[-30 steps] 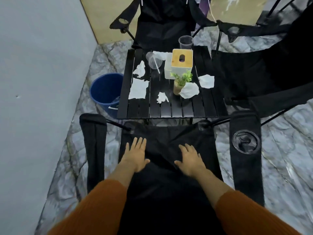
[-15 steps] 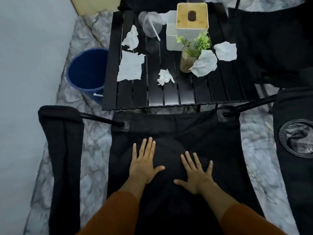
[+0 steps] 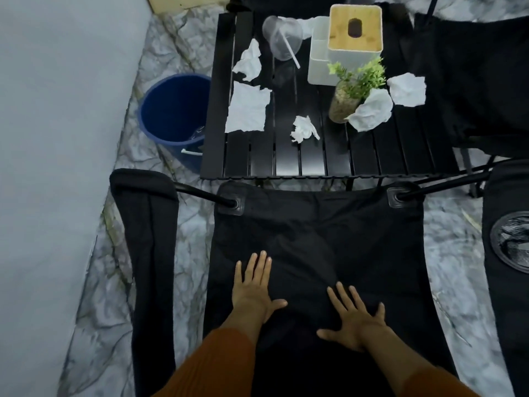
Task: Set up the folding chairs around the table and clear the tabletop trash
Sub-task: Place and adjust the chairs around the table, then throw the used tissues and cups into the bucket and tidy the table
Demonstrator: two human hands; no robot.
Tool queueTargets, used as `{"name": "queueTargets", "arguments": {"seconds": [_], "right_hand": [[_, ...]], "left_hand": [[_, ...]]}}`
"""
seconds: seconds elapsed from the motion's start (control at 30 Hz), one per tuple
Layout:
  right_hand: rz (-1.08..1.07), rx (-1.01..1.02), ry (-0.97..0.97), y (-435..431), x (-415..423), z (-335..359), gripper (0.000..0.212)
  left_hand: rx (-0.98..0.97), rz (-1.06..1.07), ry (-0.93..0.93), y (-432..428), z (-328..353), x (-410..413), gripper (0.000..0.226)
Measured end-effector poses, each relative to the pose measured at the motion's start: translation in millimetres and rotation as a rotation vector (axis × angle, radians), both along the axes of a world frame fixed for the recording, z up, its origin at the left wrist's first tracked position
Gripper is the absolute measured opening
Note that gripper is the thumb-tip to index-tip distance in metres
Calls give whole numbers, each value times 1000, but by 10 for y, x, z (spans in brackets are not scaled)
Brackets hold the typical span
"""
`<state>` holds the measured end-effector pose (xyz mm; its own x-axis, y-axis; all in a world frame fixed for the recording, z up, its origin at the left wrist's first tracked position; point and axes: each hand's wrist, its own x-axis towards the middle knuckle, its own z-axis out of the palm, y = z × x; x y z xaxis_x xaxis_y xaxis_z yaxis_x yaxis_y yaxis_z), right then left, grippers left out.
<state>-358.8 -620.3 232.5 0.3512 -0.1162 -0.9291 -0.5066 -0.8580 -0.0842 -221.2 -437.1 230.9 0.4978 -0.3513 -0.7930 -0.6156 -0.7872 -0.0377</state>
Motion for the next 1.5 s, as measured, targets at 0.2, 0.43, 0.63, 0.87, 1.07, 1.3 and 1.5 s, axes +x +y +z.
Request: {"name": "queueTargets", "arguments": {"seconds": [0.2,0.43,0.63,0.87,1.07,1.3,1.5], "right_hand": [[14,-23,-74,199,61,441,87],[-77,-48,-234,502,46,1483,81],[-234,16,-280,365,386,2425,42],[-161,-97,-598,261,924,3702,37],[-83,-98,-772,544,1118,4464,31],[-6,-161,-857,1083,1384,4790,40],[2,-156,-898,1824,1708,4779,46]], "left_hand": [[-121,31,164,-23,526,105,81],[-152,163,230,192,1531,174,61],[-259,233,74,112,2574,353,45],[-587,300,-265,56,3969,587,34],[-627,338,-347,419,4639,545,35],[-529,379,-423,1171,4861,718,34],[-503,406,-403,2019,4826,1000,38]]}}
